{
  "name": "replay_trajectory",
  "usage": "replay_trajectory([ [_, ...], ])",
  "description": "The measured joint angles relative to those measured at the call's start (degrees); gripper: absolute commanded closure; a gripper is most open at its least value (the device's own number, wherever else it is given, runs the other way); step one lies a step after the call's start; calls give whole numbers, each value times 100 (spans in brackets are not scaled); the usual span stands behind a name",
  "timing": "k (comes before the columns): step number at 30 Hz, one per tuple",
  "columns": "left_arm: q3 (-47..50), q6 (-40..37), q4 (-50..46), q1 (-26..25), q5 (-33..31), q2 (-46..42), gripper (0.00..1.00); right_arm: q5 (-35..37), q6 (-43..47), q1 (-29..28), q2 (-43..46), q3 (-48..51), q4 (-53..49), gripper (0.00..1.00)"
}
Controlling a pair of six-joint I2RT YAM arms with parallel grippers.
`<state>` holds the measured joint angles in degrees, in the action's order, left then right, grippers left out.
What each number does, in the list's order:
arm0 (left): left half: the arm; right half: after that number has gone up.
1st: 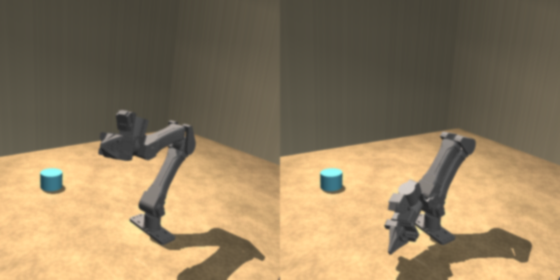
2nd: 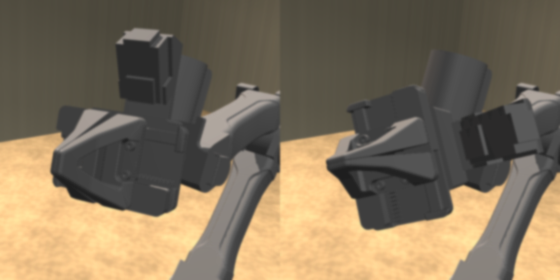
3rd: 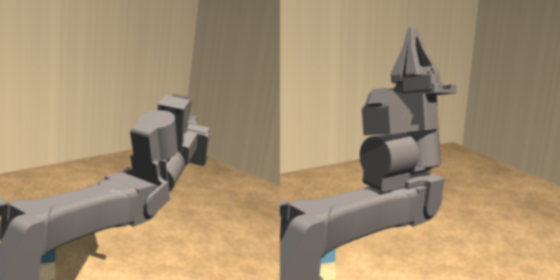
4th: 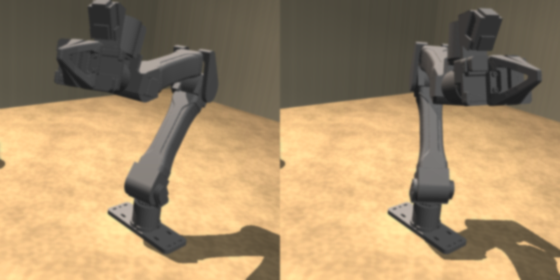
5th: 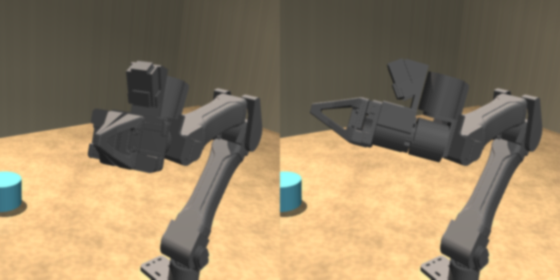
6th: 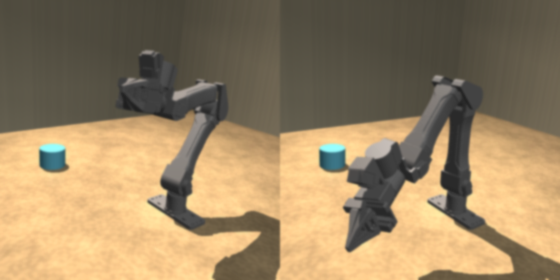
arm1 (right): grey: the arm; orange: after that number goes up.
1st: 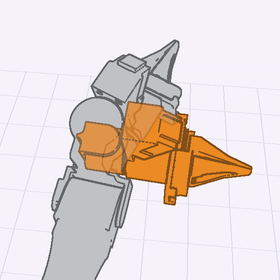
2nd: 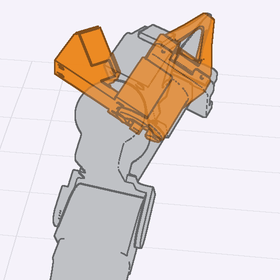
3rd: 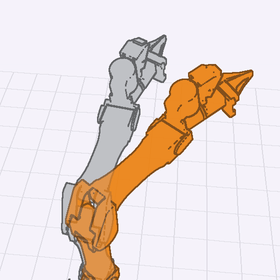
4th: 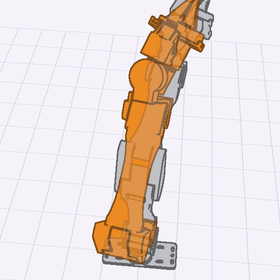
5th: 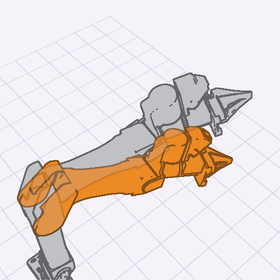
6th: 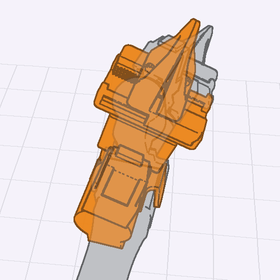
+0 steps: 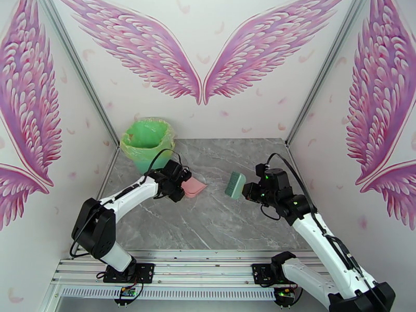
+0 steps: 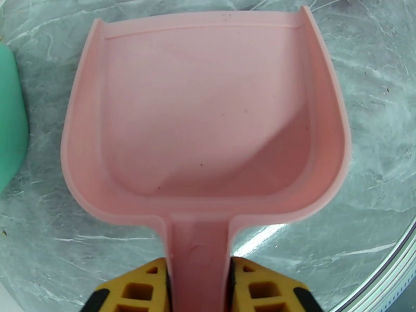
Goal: Sweep away the paper scraps from the table
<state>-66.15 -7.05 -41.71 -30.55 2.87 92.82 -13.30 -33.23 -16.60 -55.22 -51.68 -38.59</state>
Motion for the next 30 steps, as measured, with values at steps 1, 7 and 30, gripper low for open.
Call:
replay_trajectory([
  [1,59,39,79,-7,37,26,100,-2,0,35,24,39,28,100],
  [7,267,173,420,-81,79,173,96,-96,0,205,118,293,201,100],
  [30,433,291,1147,-337,-203,704,56,-343,0,424,136,695,393,100],
])
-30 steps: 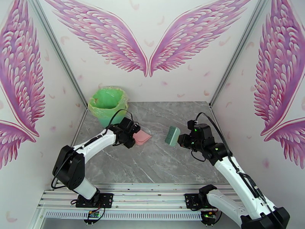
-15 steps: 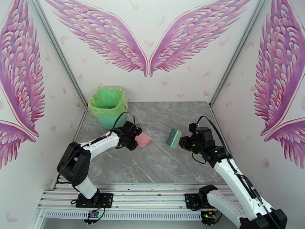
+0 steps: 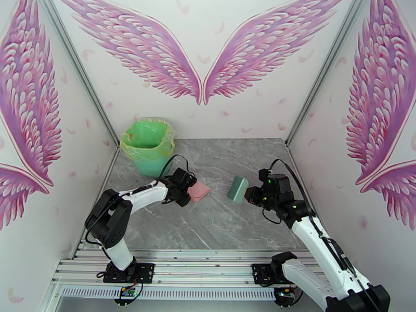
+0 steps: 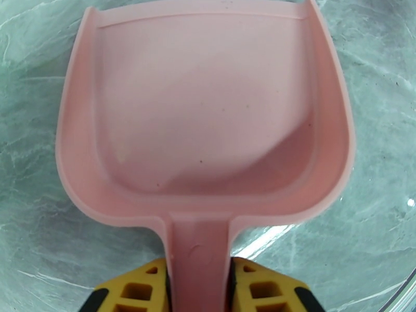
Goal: Sweep away the paper scraps from the table
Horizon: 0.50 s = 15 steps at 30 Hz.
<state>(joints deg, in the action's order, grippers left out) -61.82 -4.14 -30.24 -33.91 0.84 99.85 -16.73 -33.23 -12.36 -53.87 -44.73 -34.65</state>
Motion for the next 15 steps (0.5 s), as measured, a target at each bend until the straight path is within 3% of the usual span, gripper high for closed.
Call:
replay_trajectory([
  [7,-2,2,-70,-90,-46,0,39,-39,4,46,28,20,-2,100],
  [11,0,11,-164,-111,-105,-210,37,-46,9,81,42,20,-2,100],
  [15,251,203,-57,-26,-328,-1281,38,-48,11,153,50,20,2,100],
])
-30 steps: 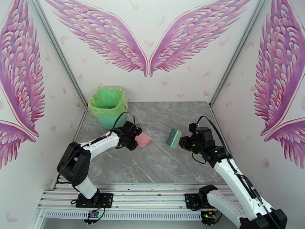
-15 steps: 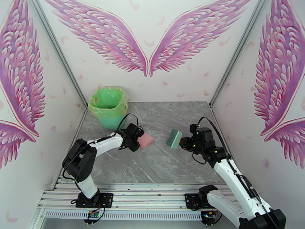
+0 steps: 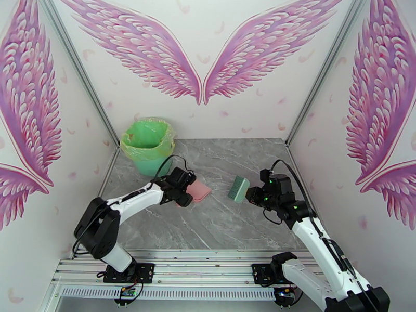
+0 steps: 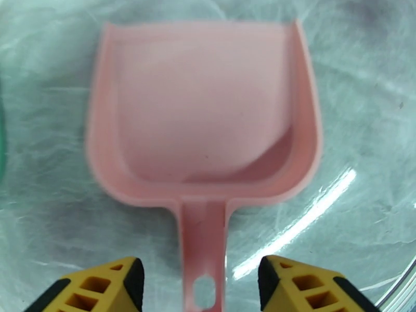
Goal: Sweep away the paper scraps from the table
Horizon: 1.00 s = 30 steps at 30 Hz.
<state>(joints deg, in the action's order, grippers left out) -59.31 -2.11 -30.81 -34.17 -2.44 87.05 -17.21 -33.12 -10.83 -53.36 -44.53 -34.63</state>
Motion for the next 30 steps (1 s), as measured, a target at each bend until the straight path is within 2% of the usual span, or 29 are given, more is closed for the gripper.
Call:
replay_trajectory([
  [6,1093,455,914,949,-568,-2299,37,-107,-61,146,-391,0,568,100],
  [10,2070,551,1429,1287,-970,-3591,33,-354,-452,466,-994,181,1655,100],
  [13,2533,542,1661,1425,-1309,-4170,30,-575,-986,802,-1622,483,2732,100],
  [18,3003,551,2153,1626,-1836,-4395,28,-970,-1985,1110,-3191,708,4422,97],
  [22,3432,487,2702,1773,-2120,-4398,27,-1351,-2496,1117,-4216,706,5521,89],
  [27,4009,356,3711,2083,-2212,-4400,21,-1497,-2688,1117,-4492,728,6166,75],
  [30,4494,321,4557,2374,-2184,-4385,10,-1467,-2581,1117,-4489,811,6157,66],
])
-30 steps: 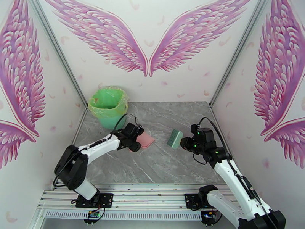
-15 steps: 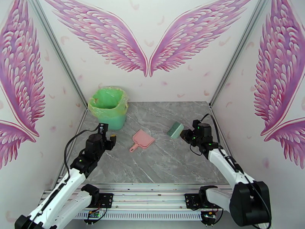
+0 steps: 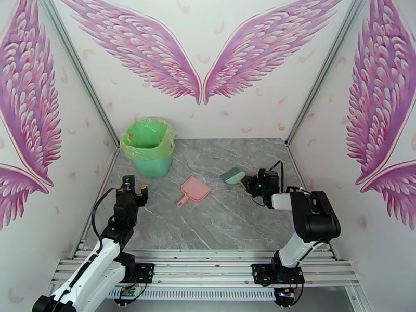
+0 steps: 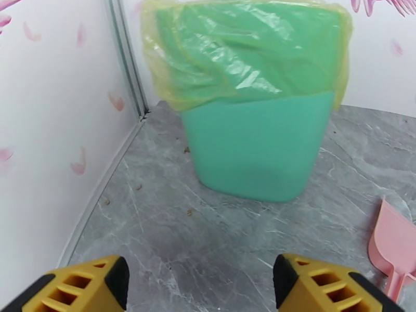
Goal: Sweep away the paper scraps from the table
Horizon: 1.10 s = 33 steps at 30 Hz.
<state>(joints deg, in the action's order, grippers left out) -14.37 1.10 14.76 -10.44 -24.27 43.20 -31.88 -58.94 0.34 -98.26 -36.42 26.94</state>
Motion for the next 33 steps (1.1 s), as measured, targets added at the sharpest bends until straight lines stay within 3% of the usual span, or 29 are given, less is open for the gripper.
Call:
replay_trajectory([
  [3,345,35,697,328,116,249,1,125,238,0,46,83,-289,60],
  [8,372,107,1598,629,389,1104,1,494,750,0,343,125,-1102,52],
  [11,350,114,2044,667,494,1670,1,741,1075,0,621,125,-1569,42],
  [18,210,133,2830,734,664,2830,1,1541,1961,0,1585,122,-2702,37],
  [23,31,98,3263,763,671,3180,1,2608,2721,0,2511,111,-3161,35],
  [28,-136,35,3447,817,780,3648,1,3768,3517,0,3101,203,-2955,33],
  [29,-184,20,3482,820,822,3738,1,3971,3707,0,3270,413,-2614,22],
  [33,-483,-94,3639,817,1043,4280,1,4280,4350,0,3781,1552,-1143,3],
])
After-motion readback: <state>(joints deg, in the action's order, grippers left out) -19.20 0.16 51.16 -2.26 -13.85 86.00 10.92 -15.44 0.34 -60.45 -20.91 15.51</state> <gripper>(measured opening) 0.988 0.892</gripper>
